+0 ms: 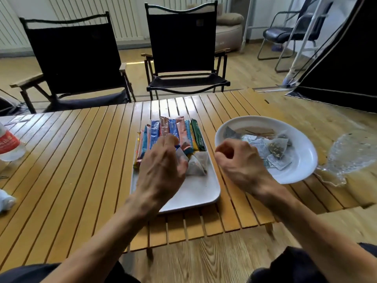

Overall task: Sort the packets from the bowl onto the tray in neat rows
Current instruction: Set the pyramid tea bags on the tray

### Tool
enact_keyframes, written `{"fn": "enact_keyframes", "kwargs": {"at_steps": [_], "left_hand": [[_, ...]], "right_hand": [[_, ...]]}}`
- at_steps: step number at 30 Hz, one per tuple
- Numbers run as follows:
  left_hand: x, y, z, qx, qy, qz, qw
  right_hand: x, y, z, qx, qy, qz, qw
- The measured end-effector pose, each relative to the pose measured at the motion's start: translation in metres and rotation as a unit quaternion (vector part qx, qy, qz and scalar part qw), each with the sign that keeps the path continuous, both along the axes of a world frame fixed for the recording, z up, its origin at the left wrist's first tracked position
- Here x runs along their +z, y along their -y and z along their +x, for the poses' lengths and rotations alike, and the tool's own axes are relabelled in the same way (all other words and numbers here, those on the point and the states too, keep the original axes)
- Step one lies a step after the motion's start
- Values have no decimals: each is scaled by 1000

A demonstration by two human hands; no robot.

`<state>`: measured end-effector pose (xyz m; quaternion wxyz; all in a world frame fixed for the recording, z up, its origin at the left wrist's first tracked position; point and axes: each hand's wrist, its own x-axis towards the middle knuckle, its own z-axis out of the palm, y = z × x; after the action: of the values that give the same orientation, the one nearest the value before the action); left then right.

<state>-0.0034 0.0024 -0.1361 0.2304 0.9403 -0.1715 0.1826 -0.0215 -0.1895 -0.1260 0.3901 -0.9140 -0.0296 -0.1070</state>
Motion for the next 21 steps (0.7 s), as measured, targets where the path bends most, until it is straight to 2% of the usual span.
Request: {"fn": "enact_keyframes", "kwargs": {"at_steps": [4,7,13,17,21], "left_hand": [[-7,75,13,-64,-32,15,997],[-11,122,23,-95,-40,22,994],[-29,160,36,-122,-68,7,990],[-38,156,43,-134,-82,-19,987],[-33,147,36,-165,-116,-65,977]], "right_hand": [[6,77,27,-243,-41,10,969],[-2,124,44,-322,-92,-29,942],[-19,147,66,-289,-152,-38,944],[-19,143,64,-311,-101,-29,945],[9,119,45,-265,-49,14,963]]}}
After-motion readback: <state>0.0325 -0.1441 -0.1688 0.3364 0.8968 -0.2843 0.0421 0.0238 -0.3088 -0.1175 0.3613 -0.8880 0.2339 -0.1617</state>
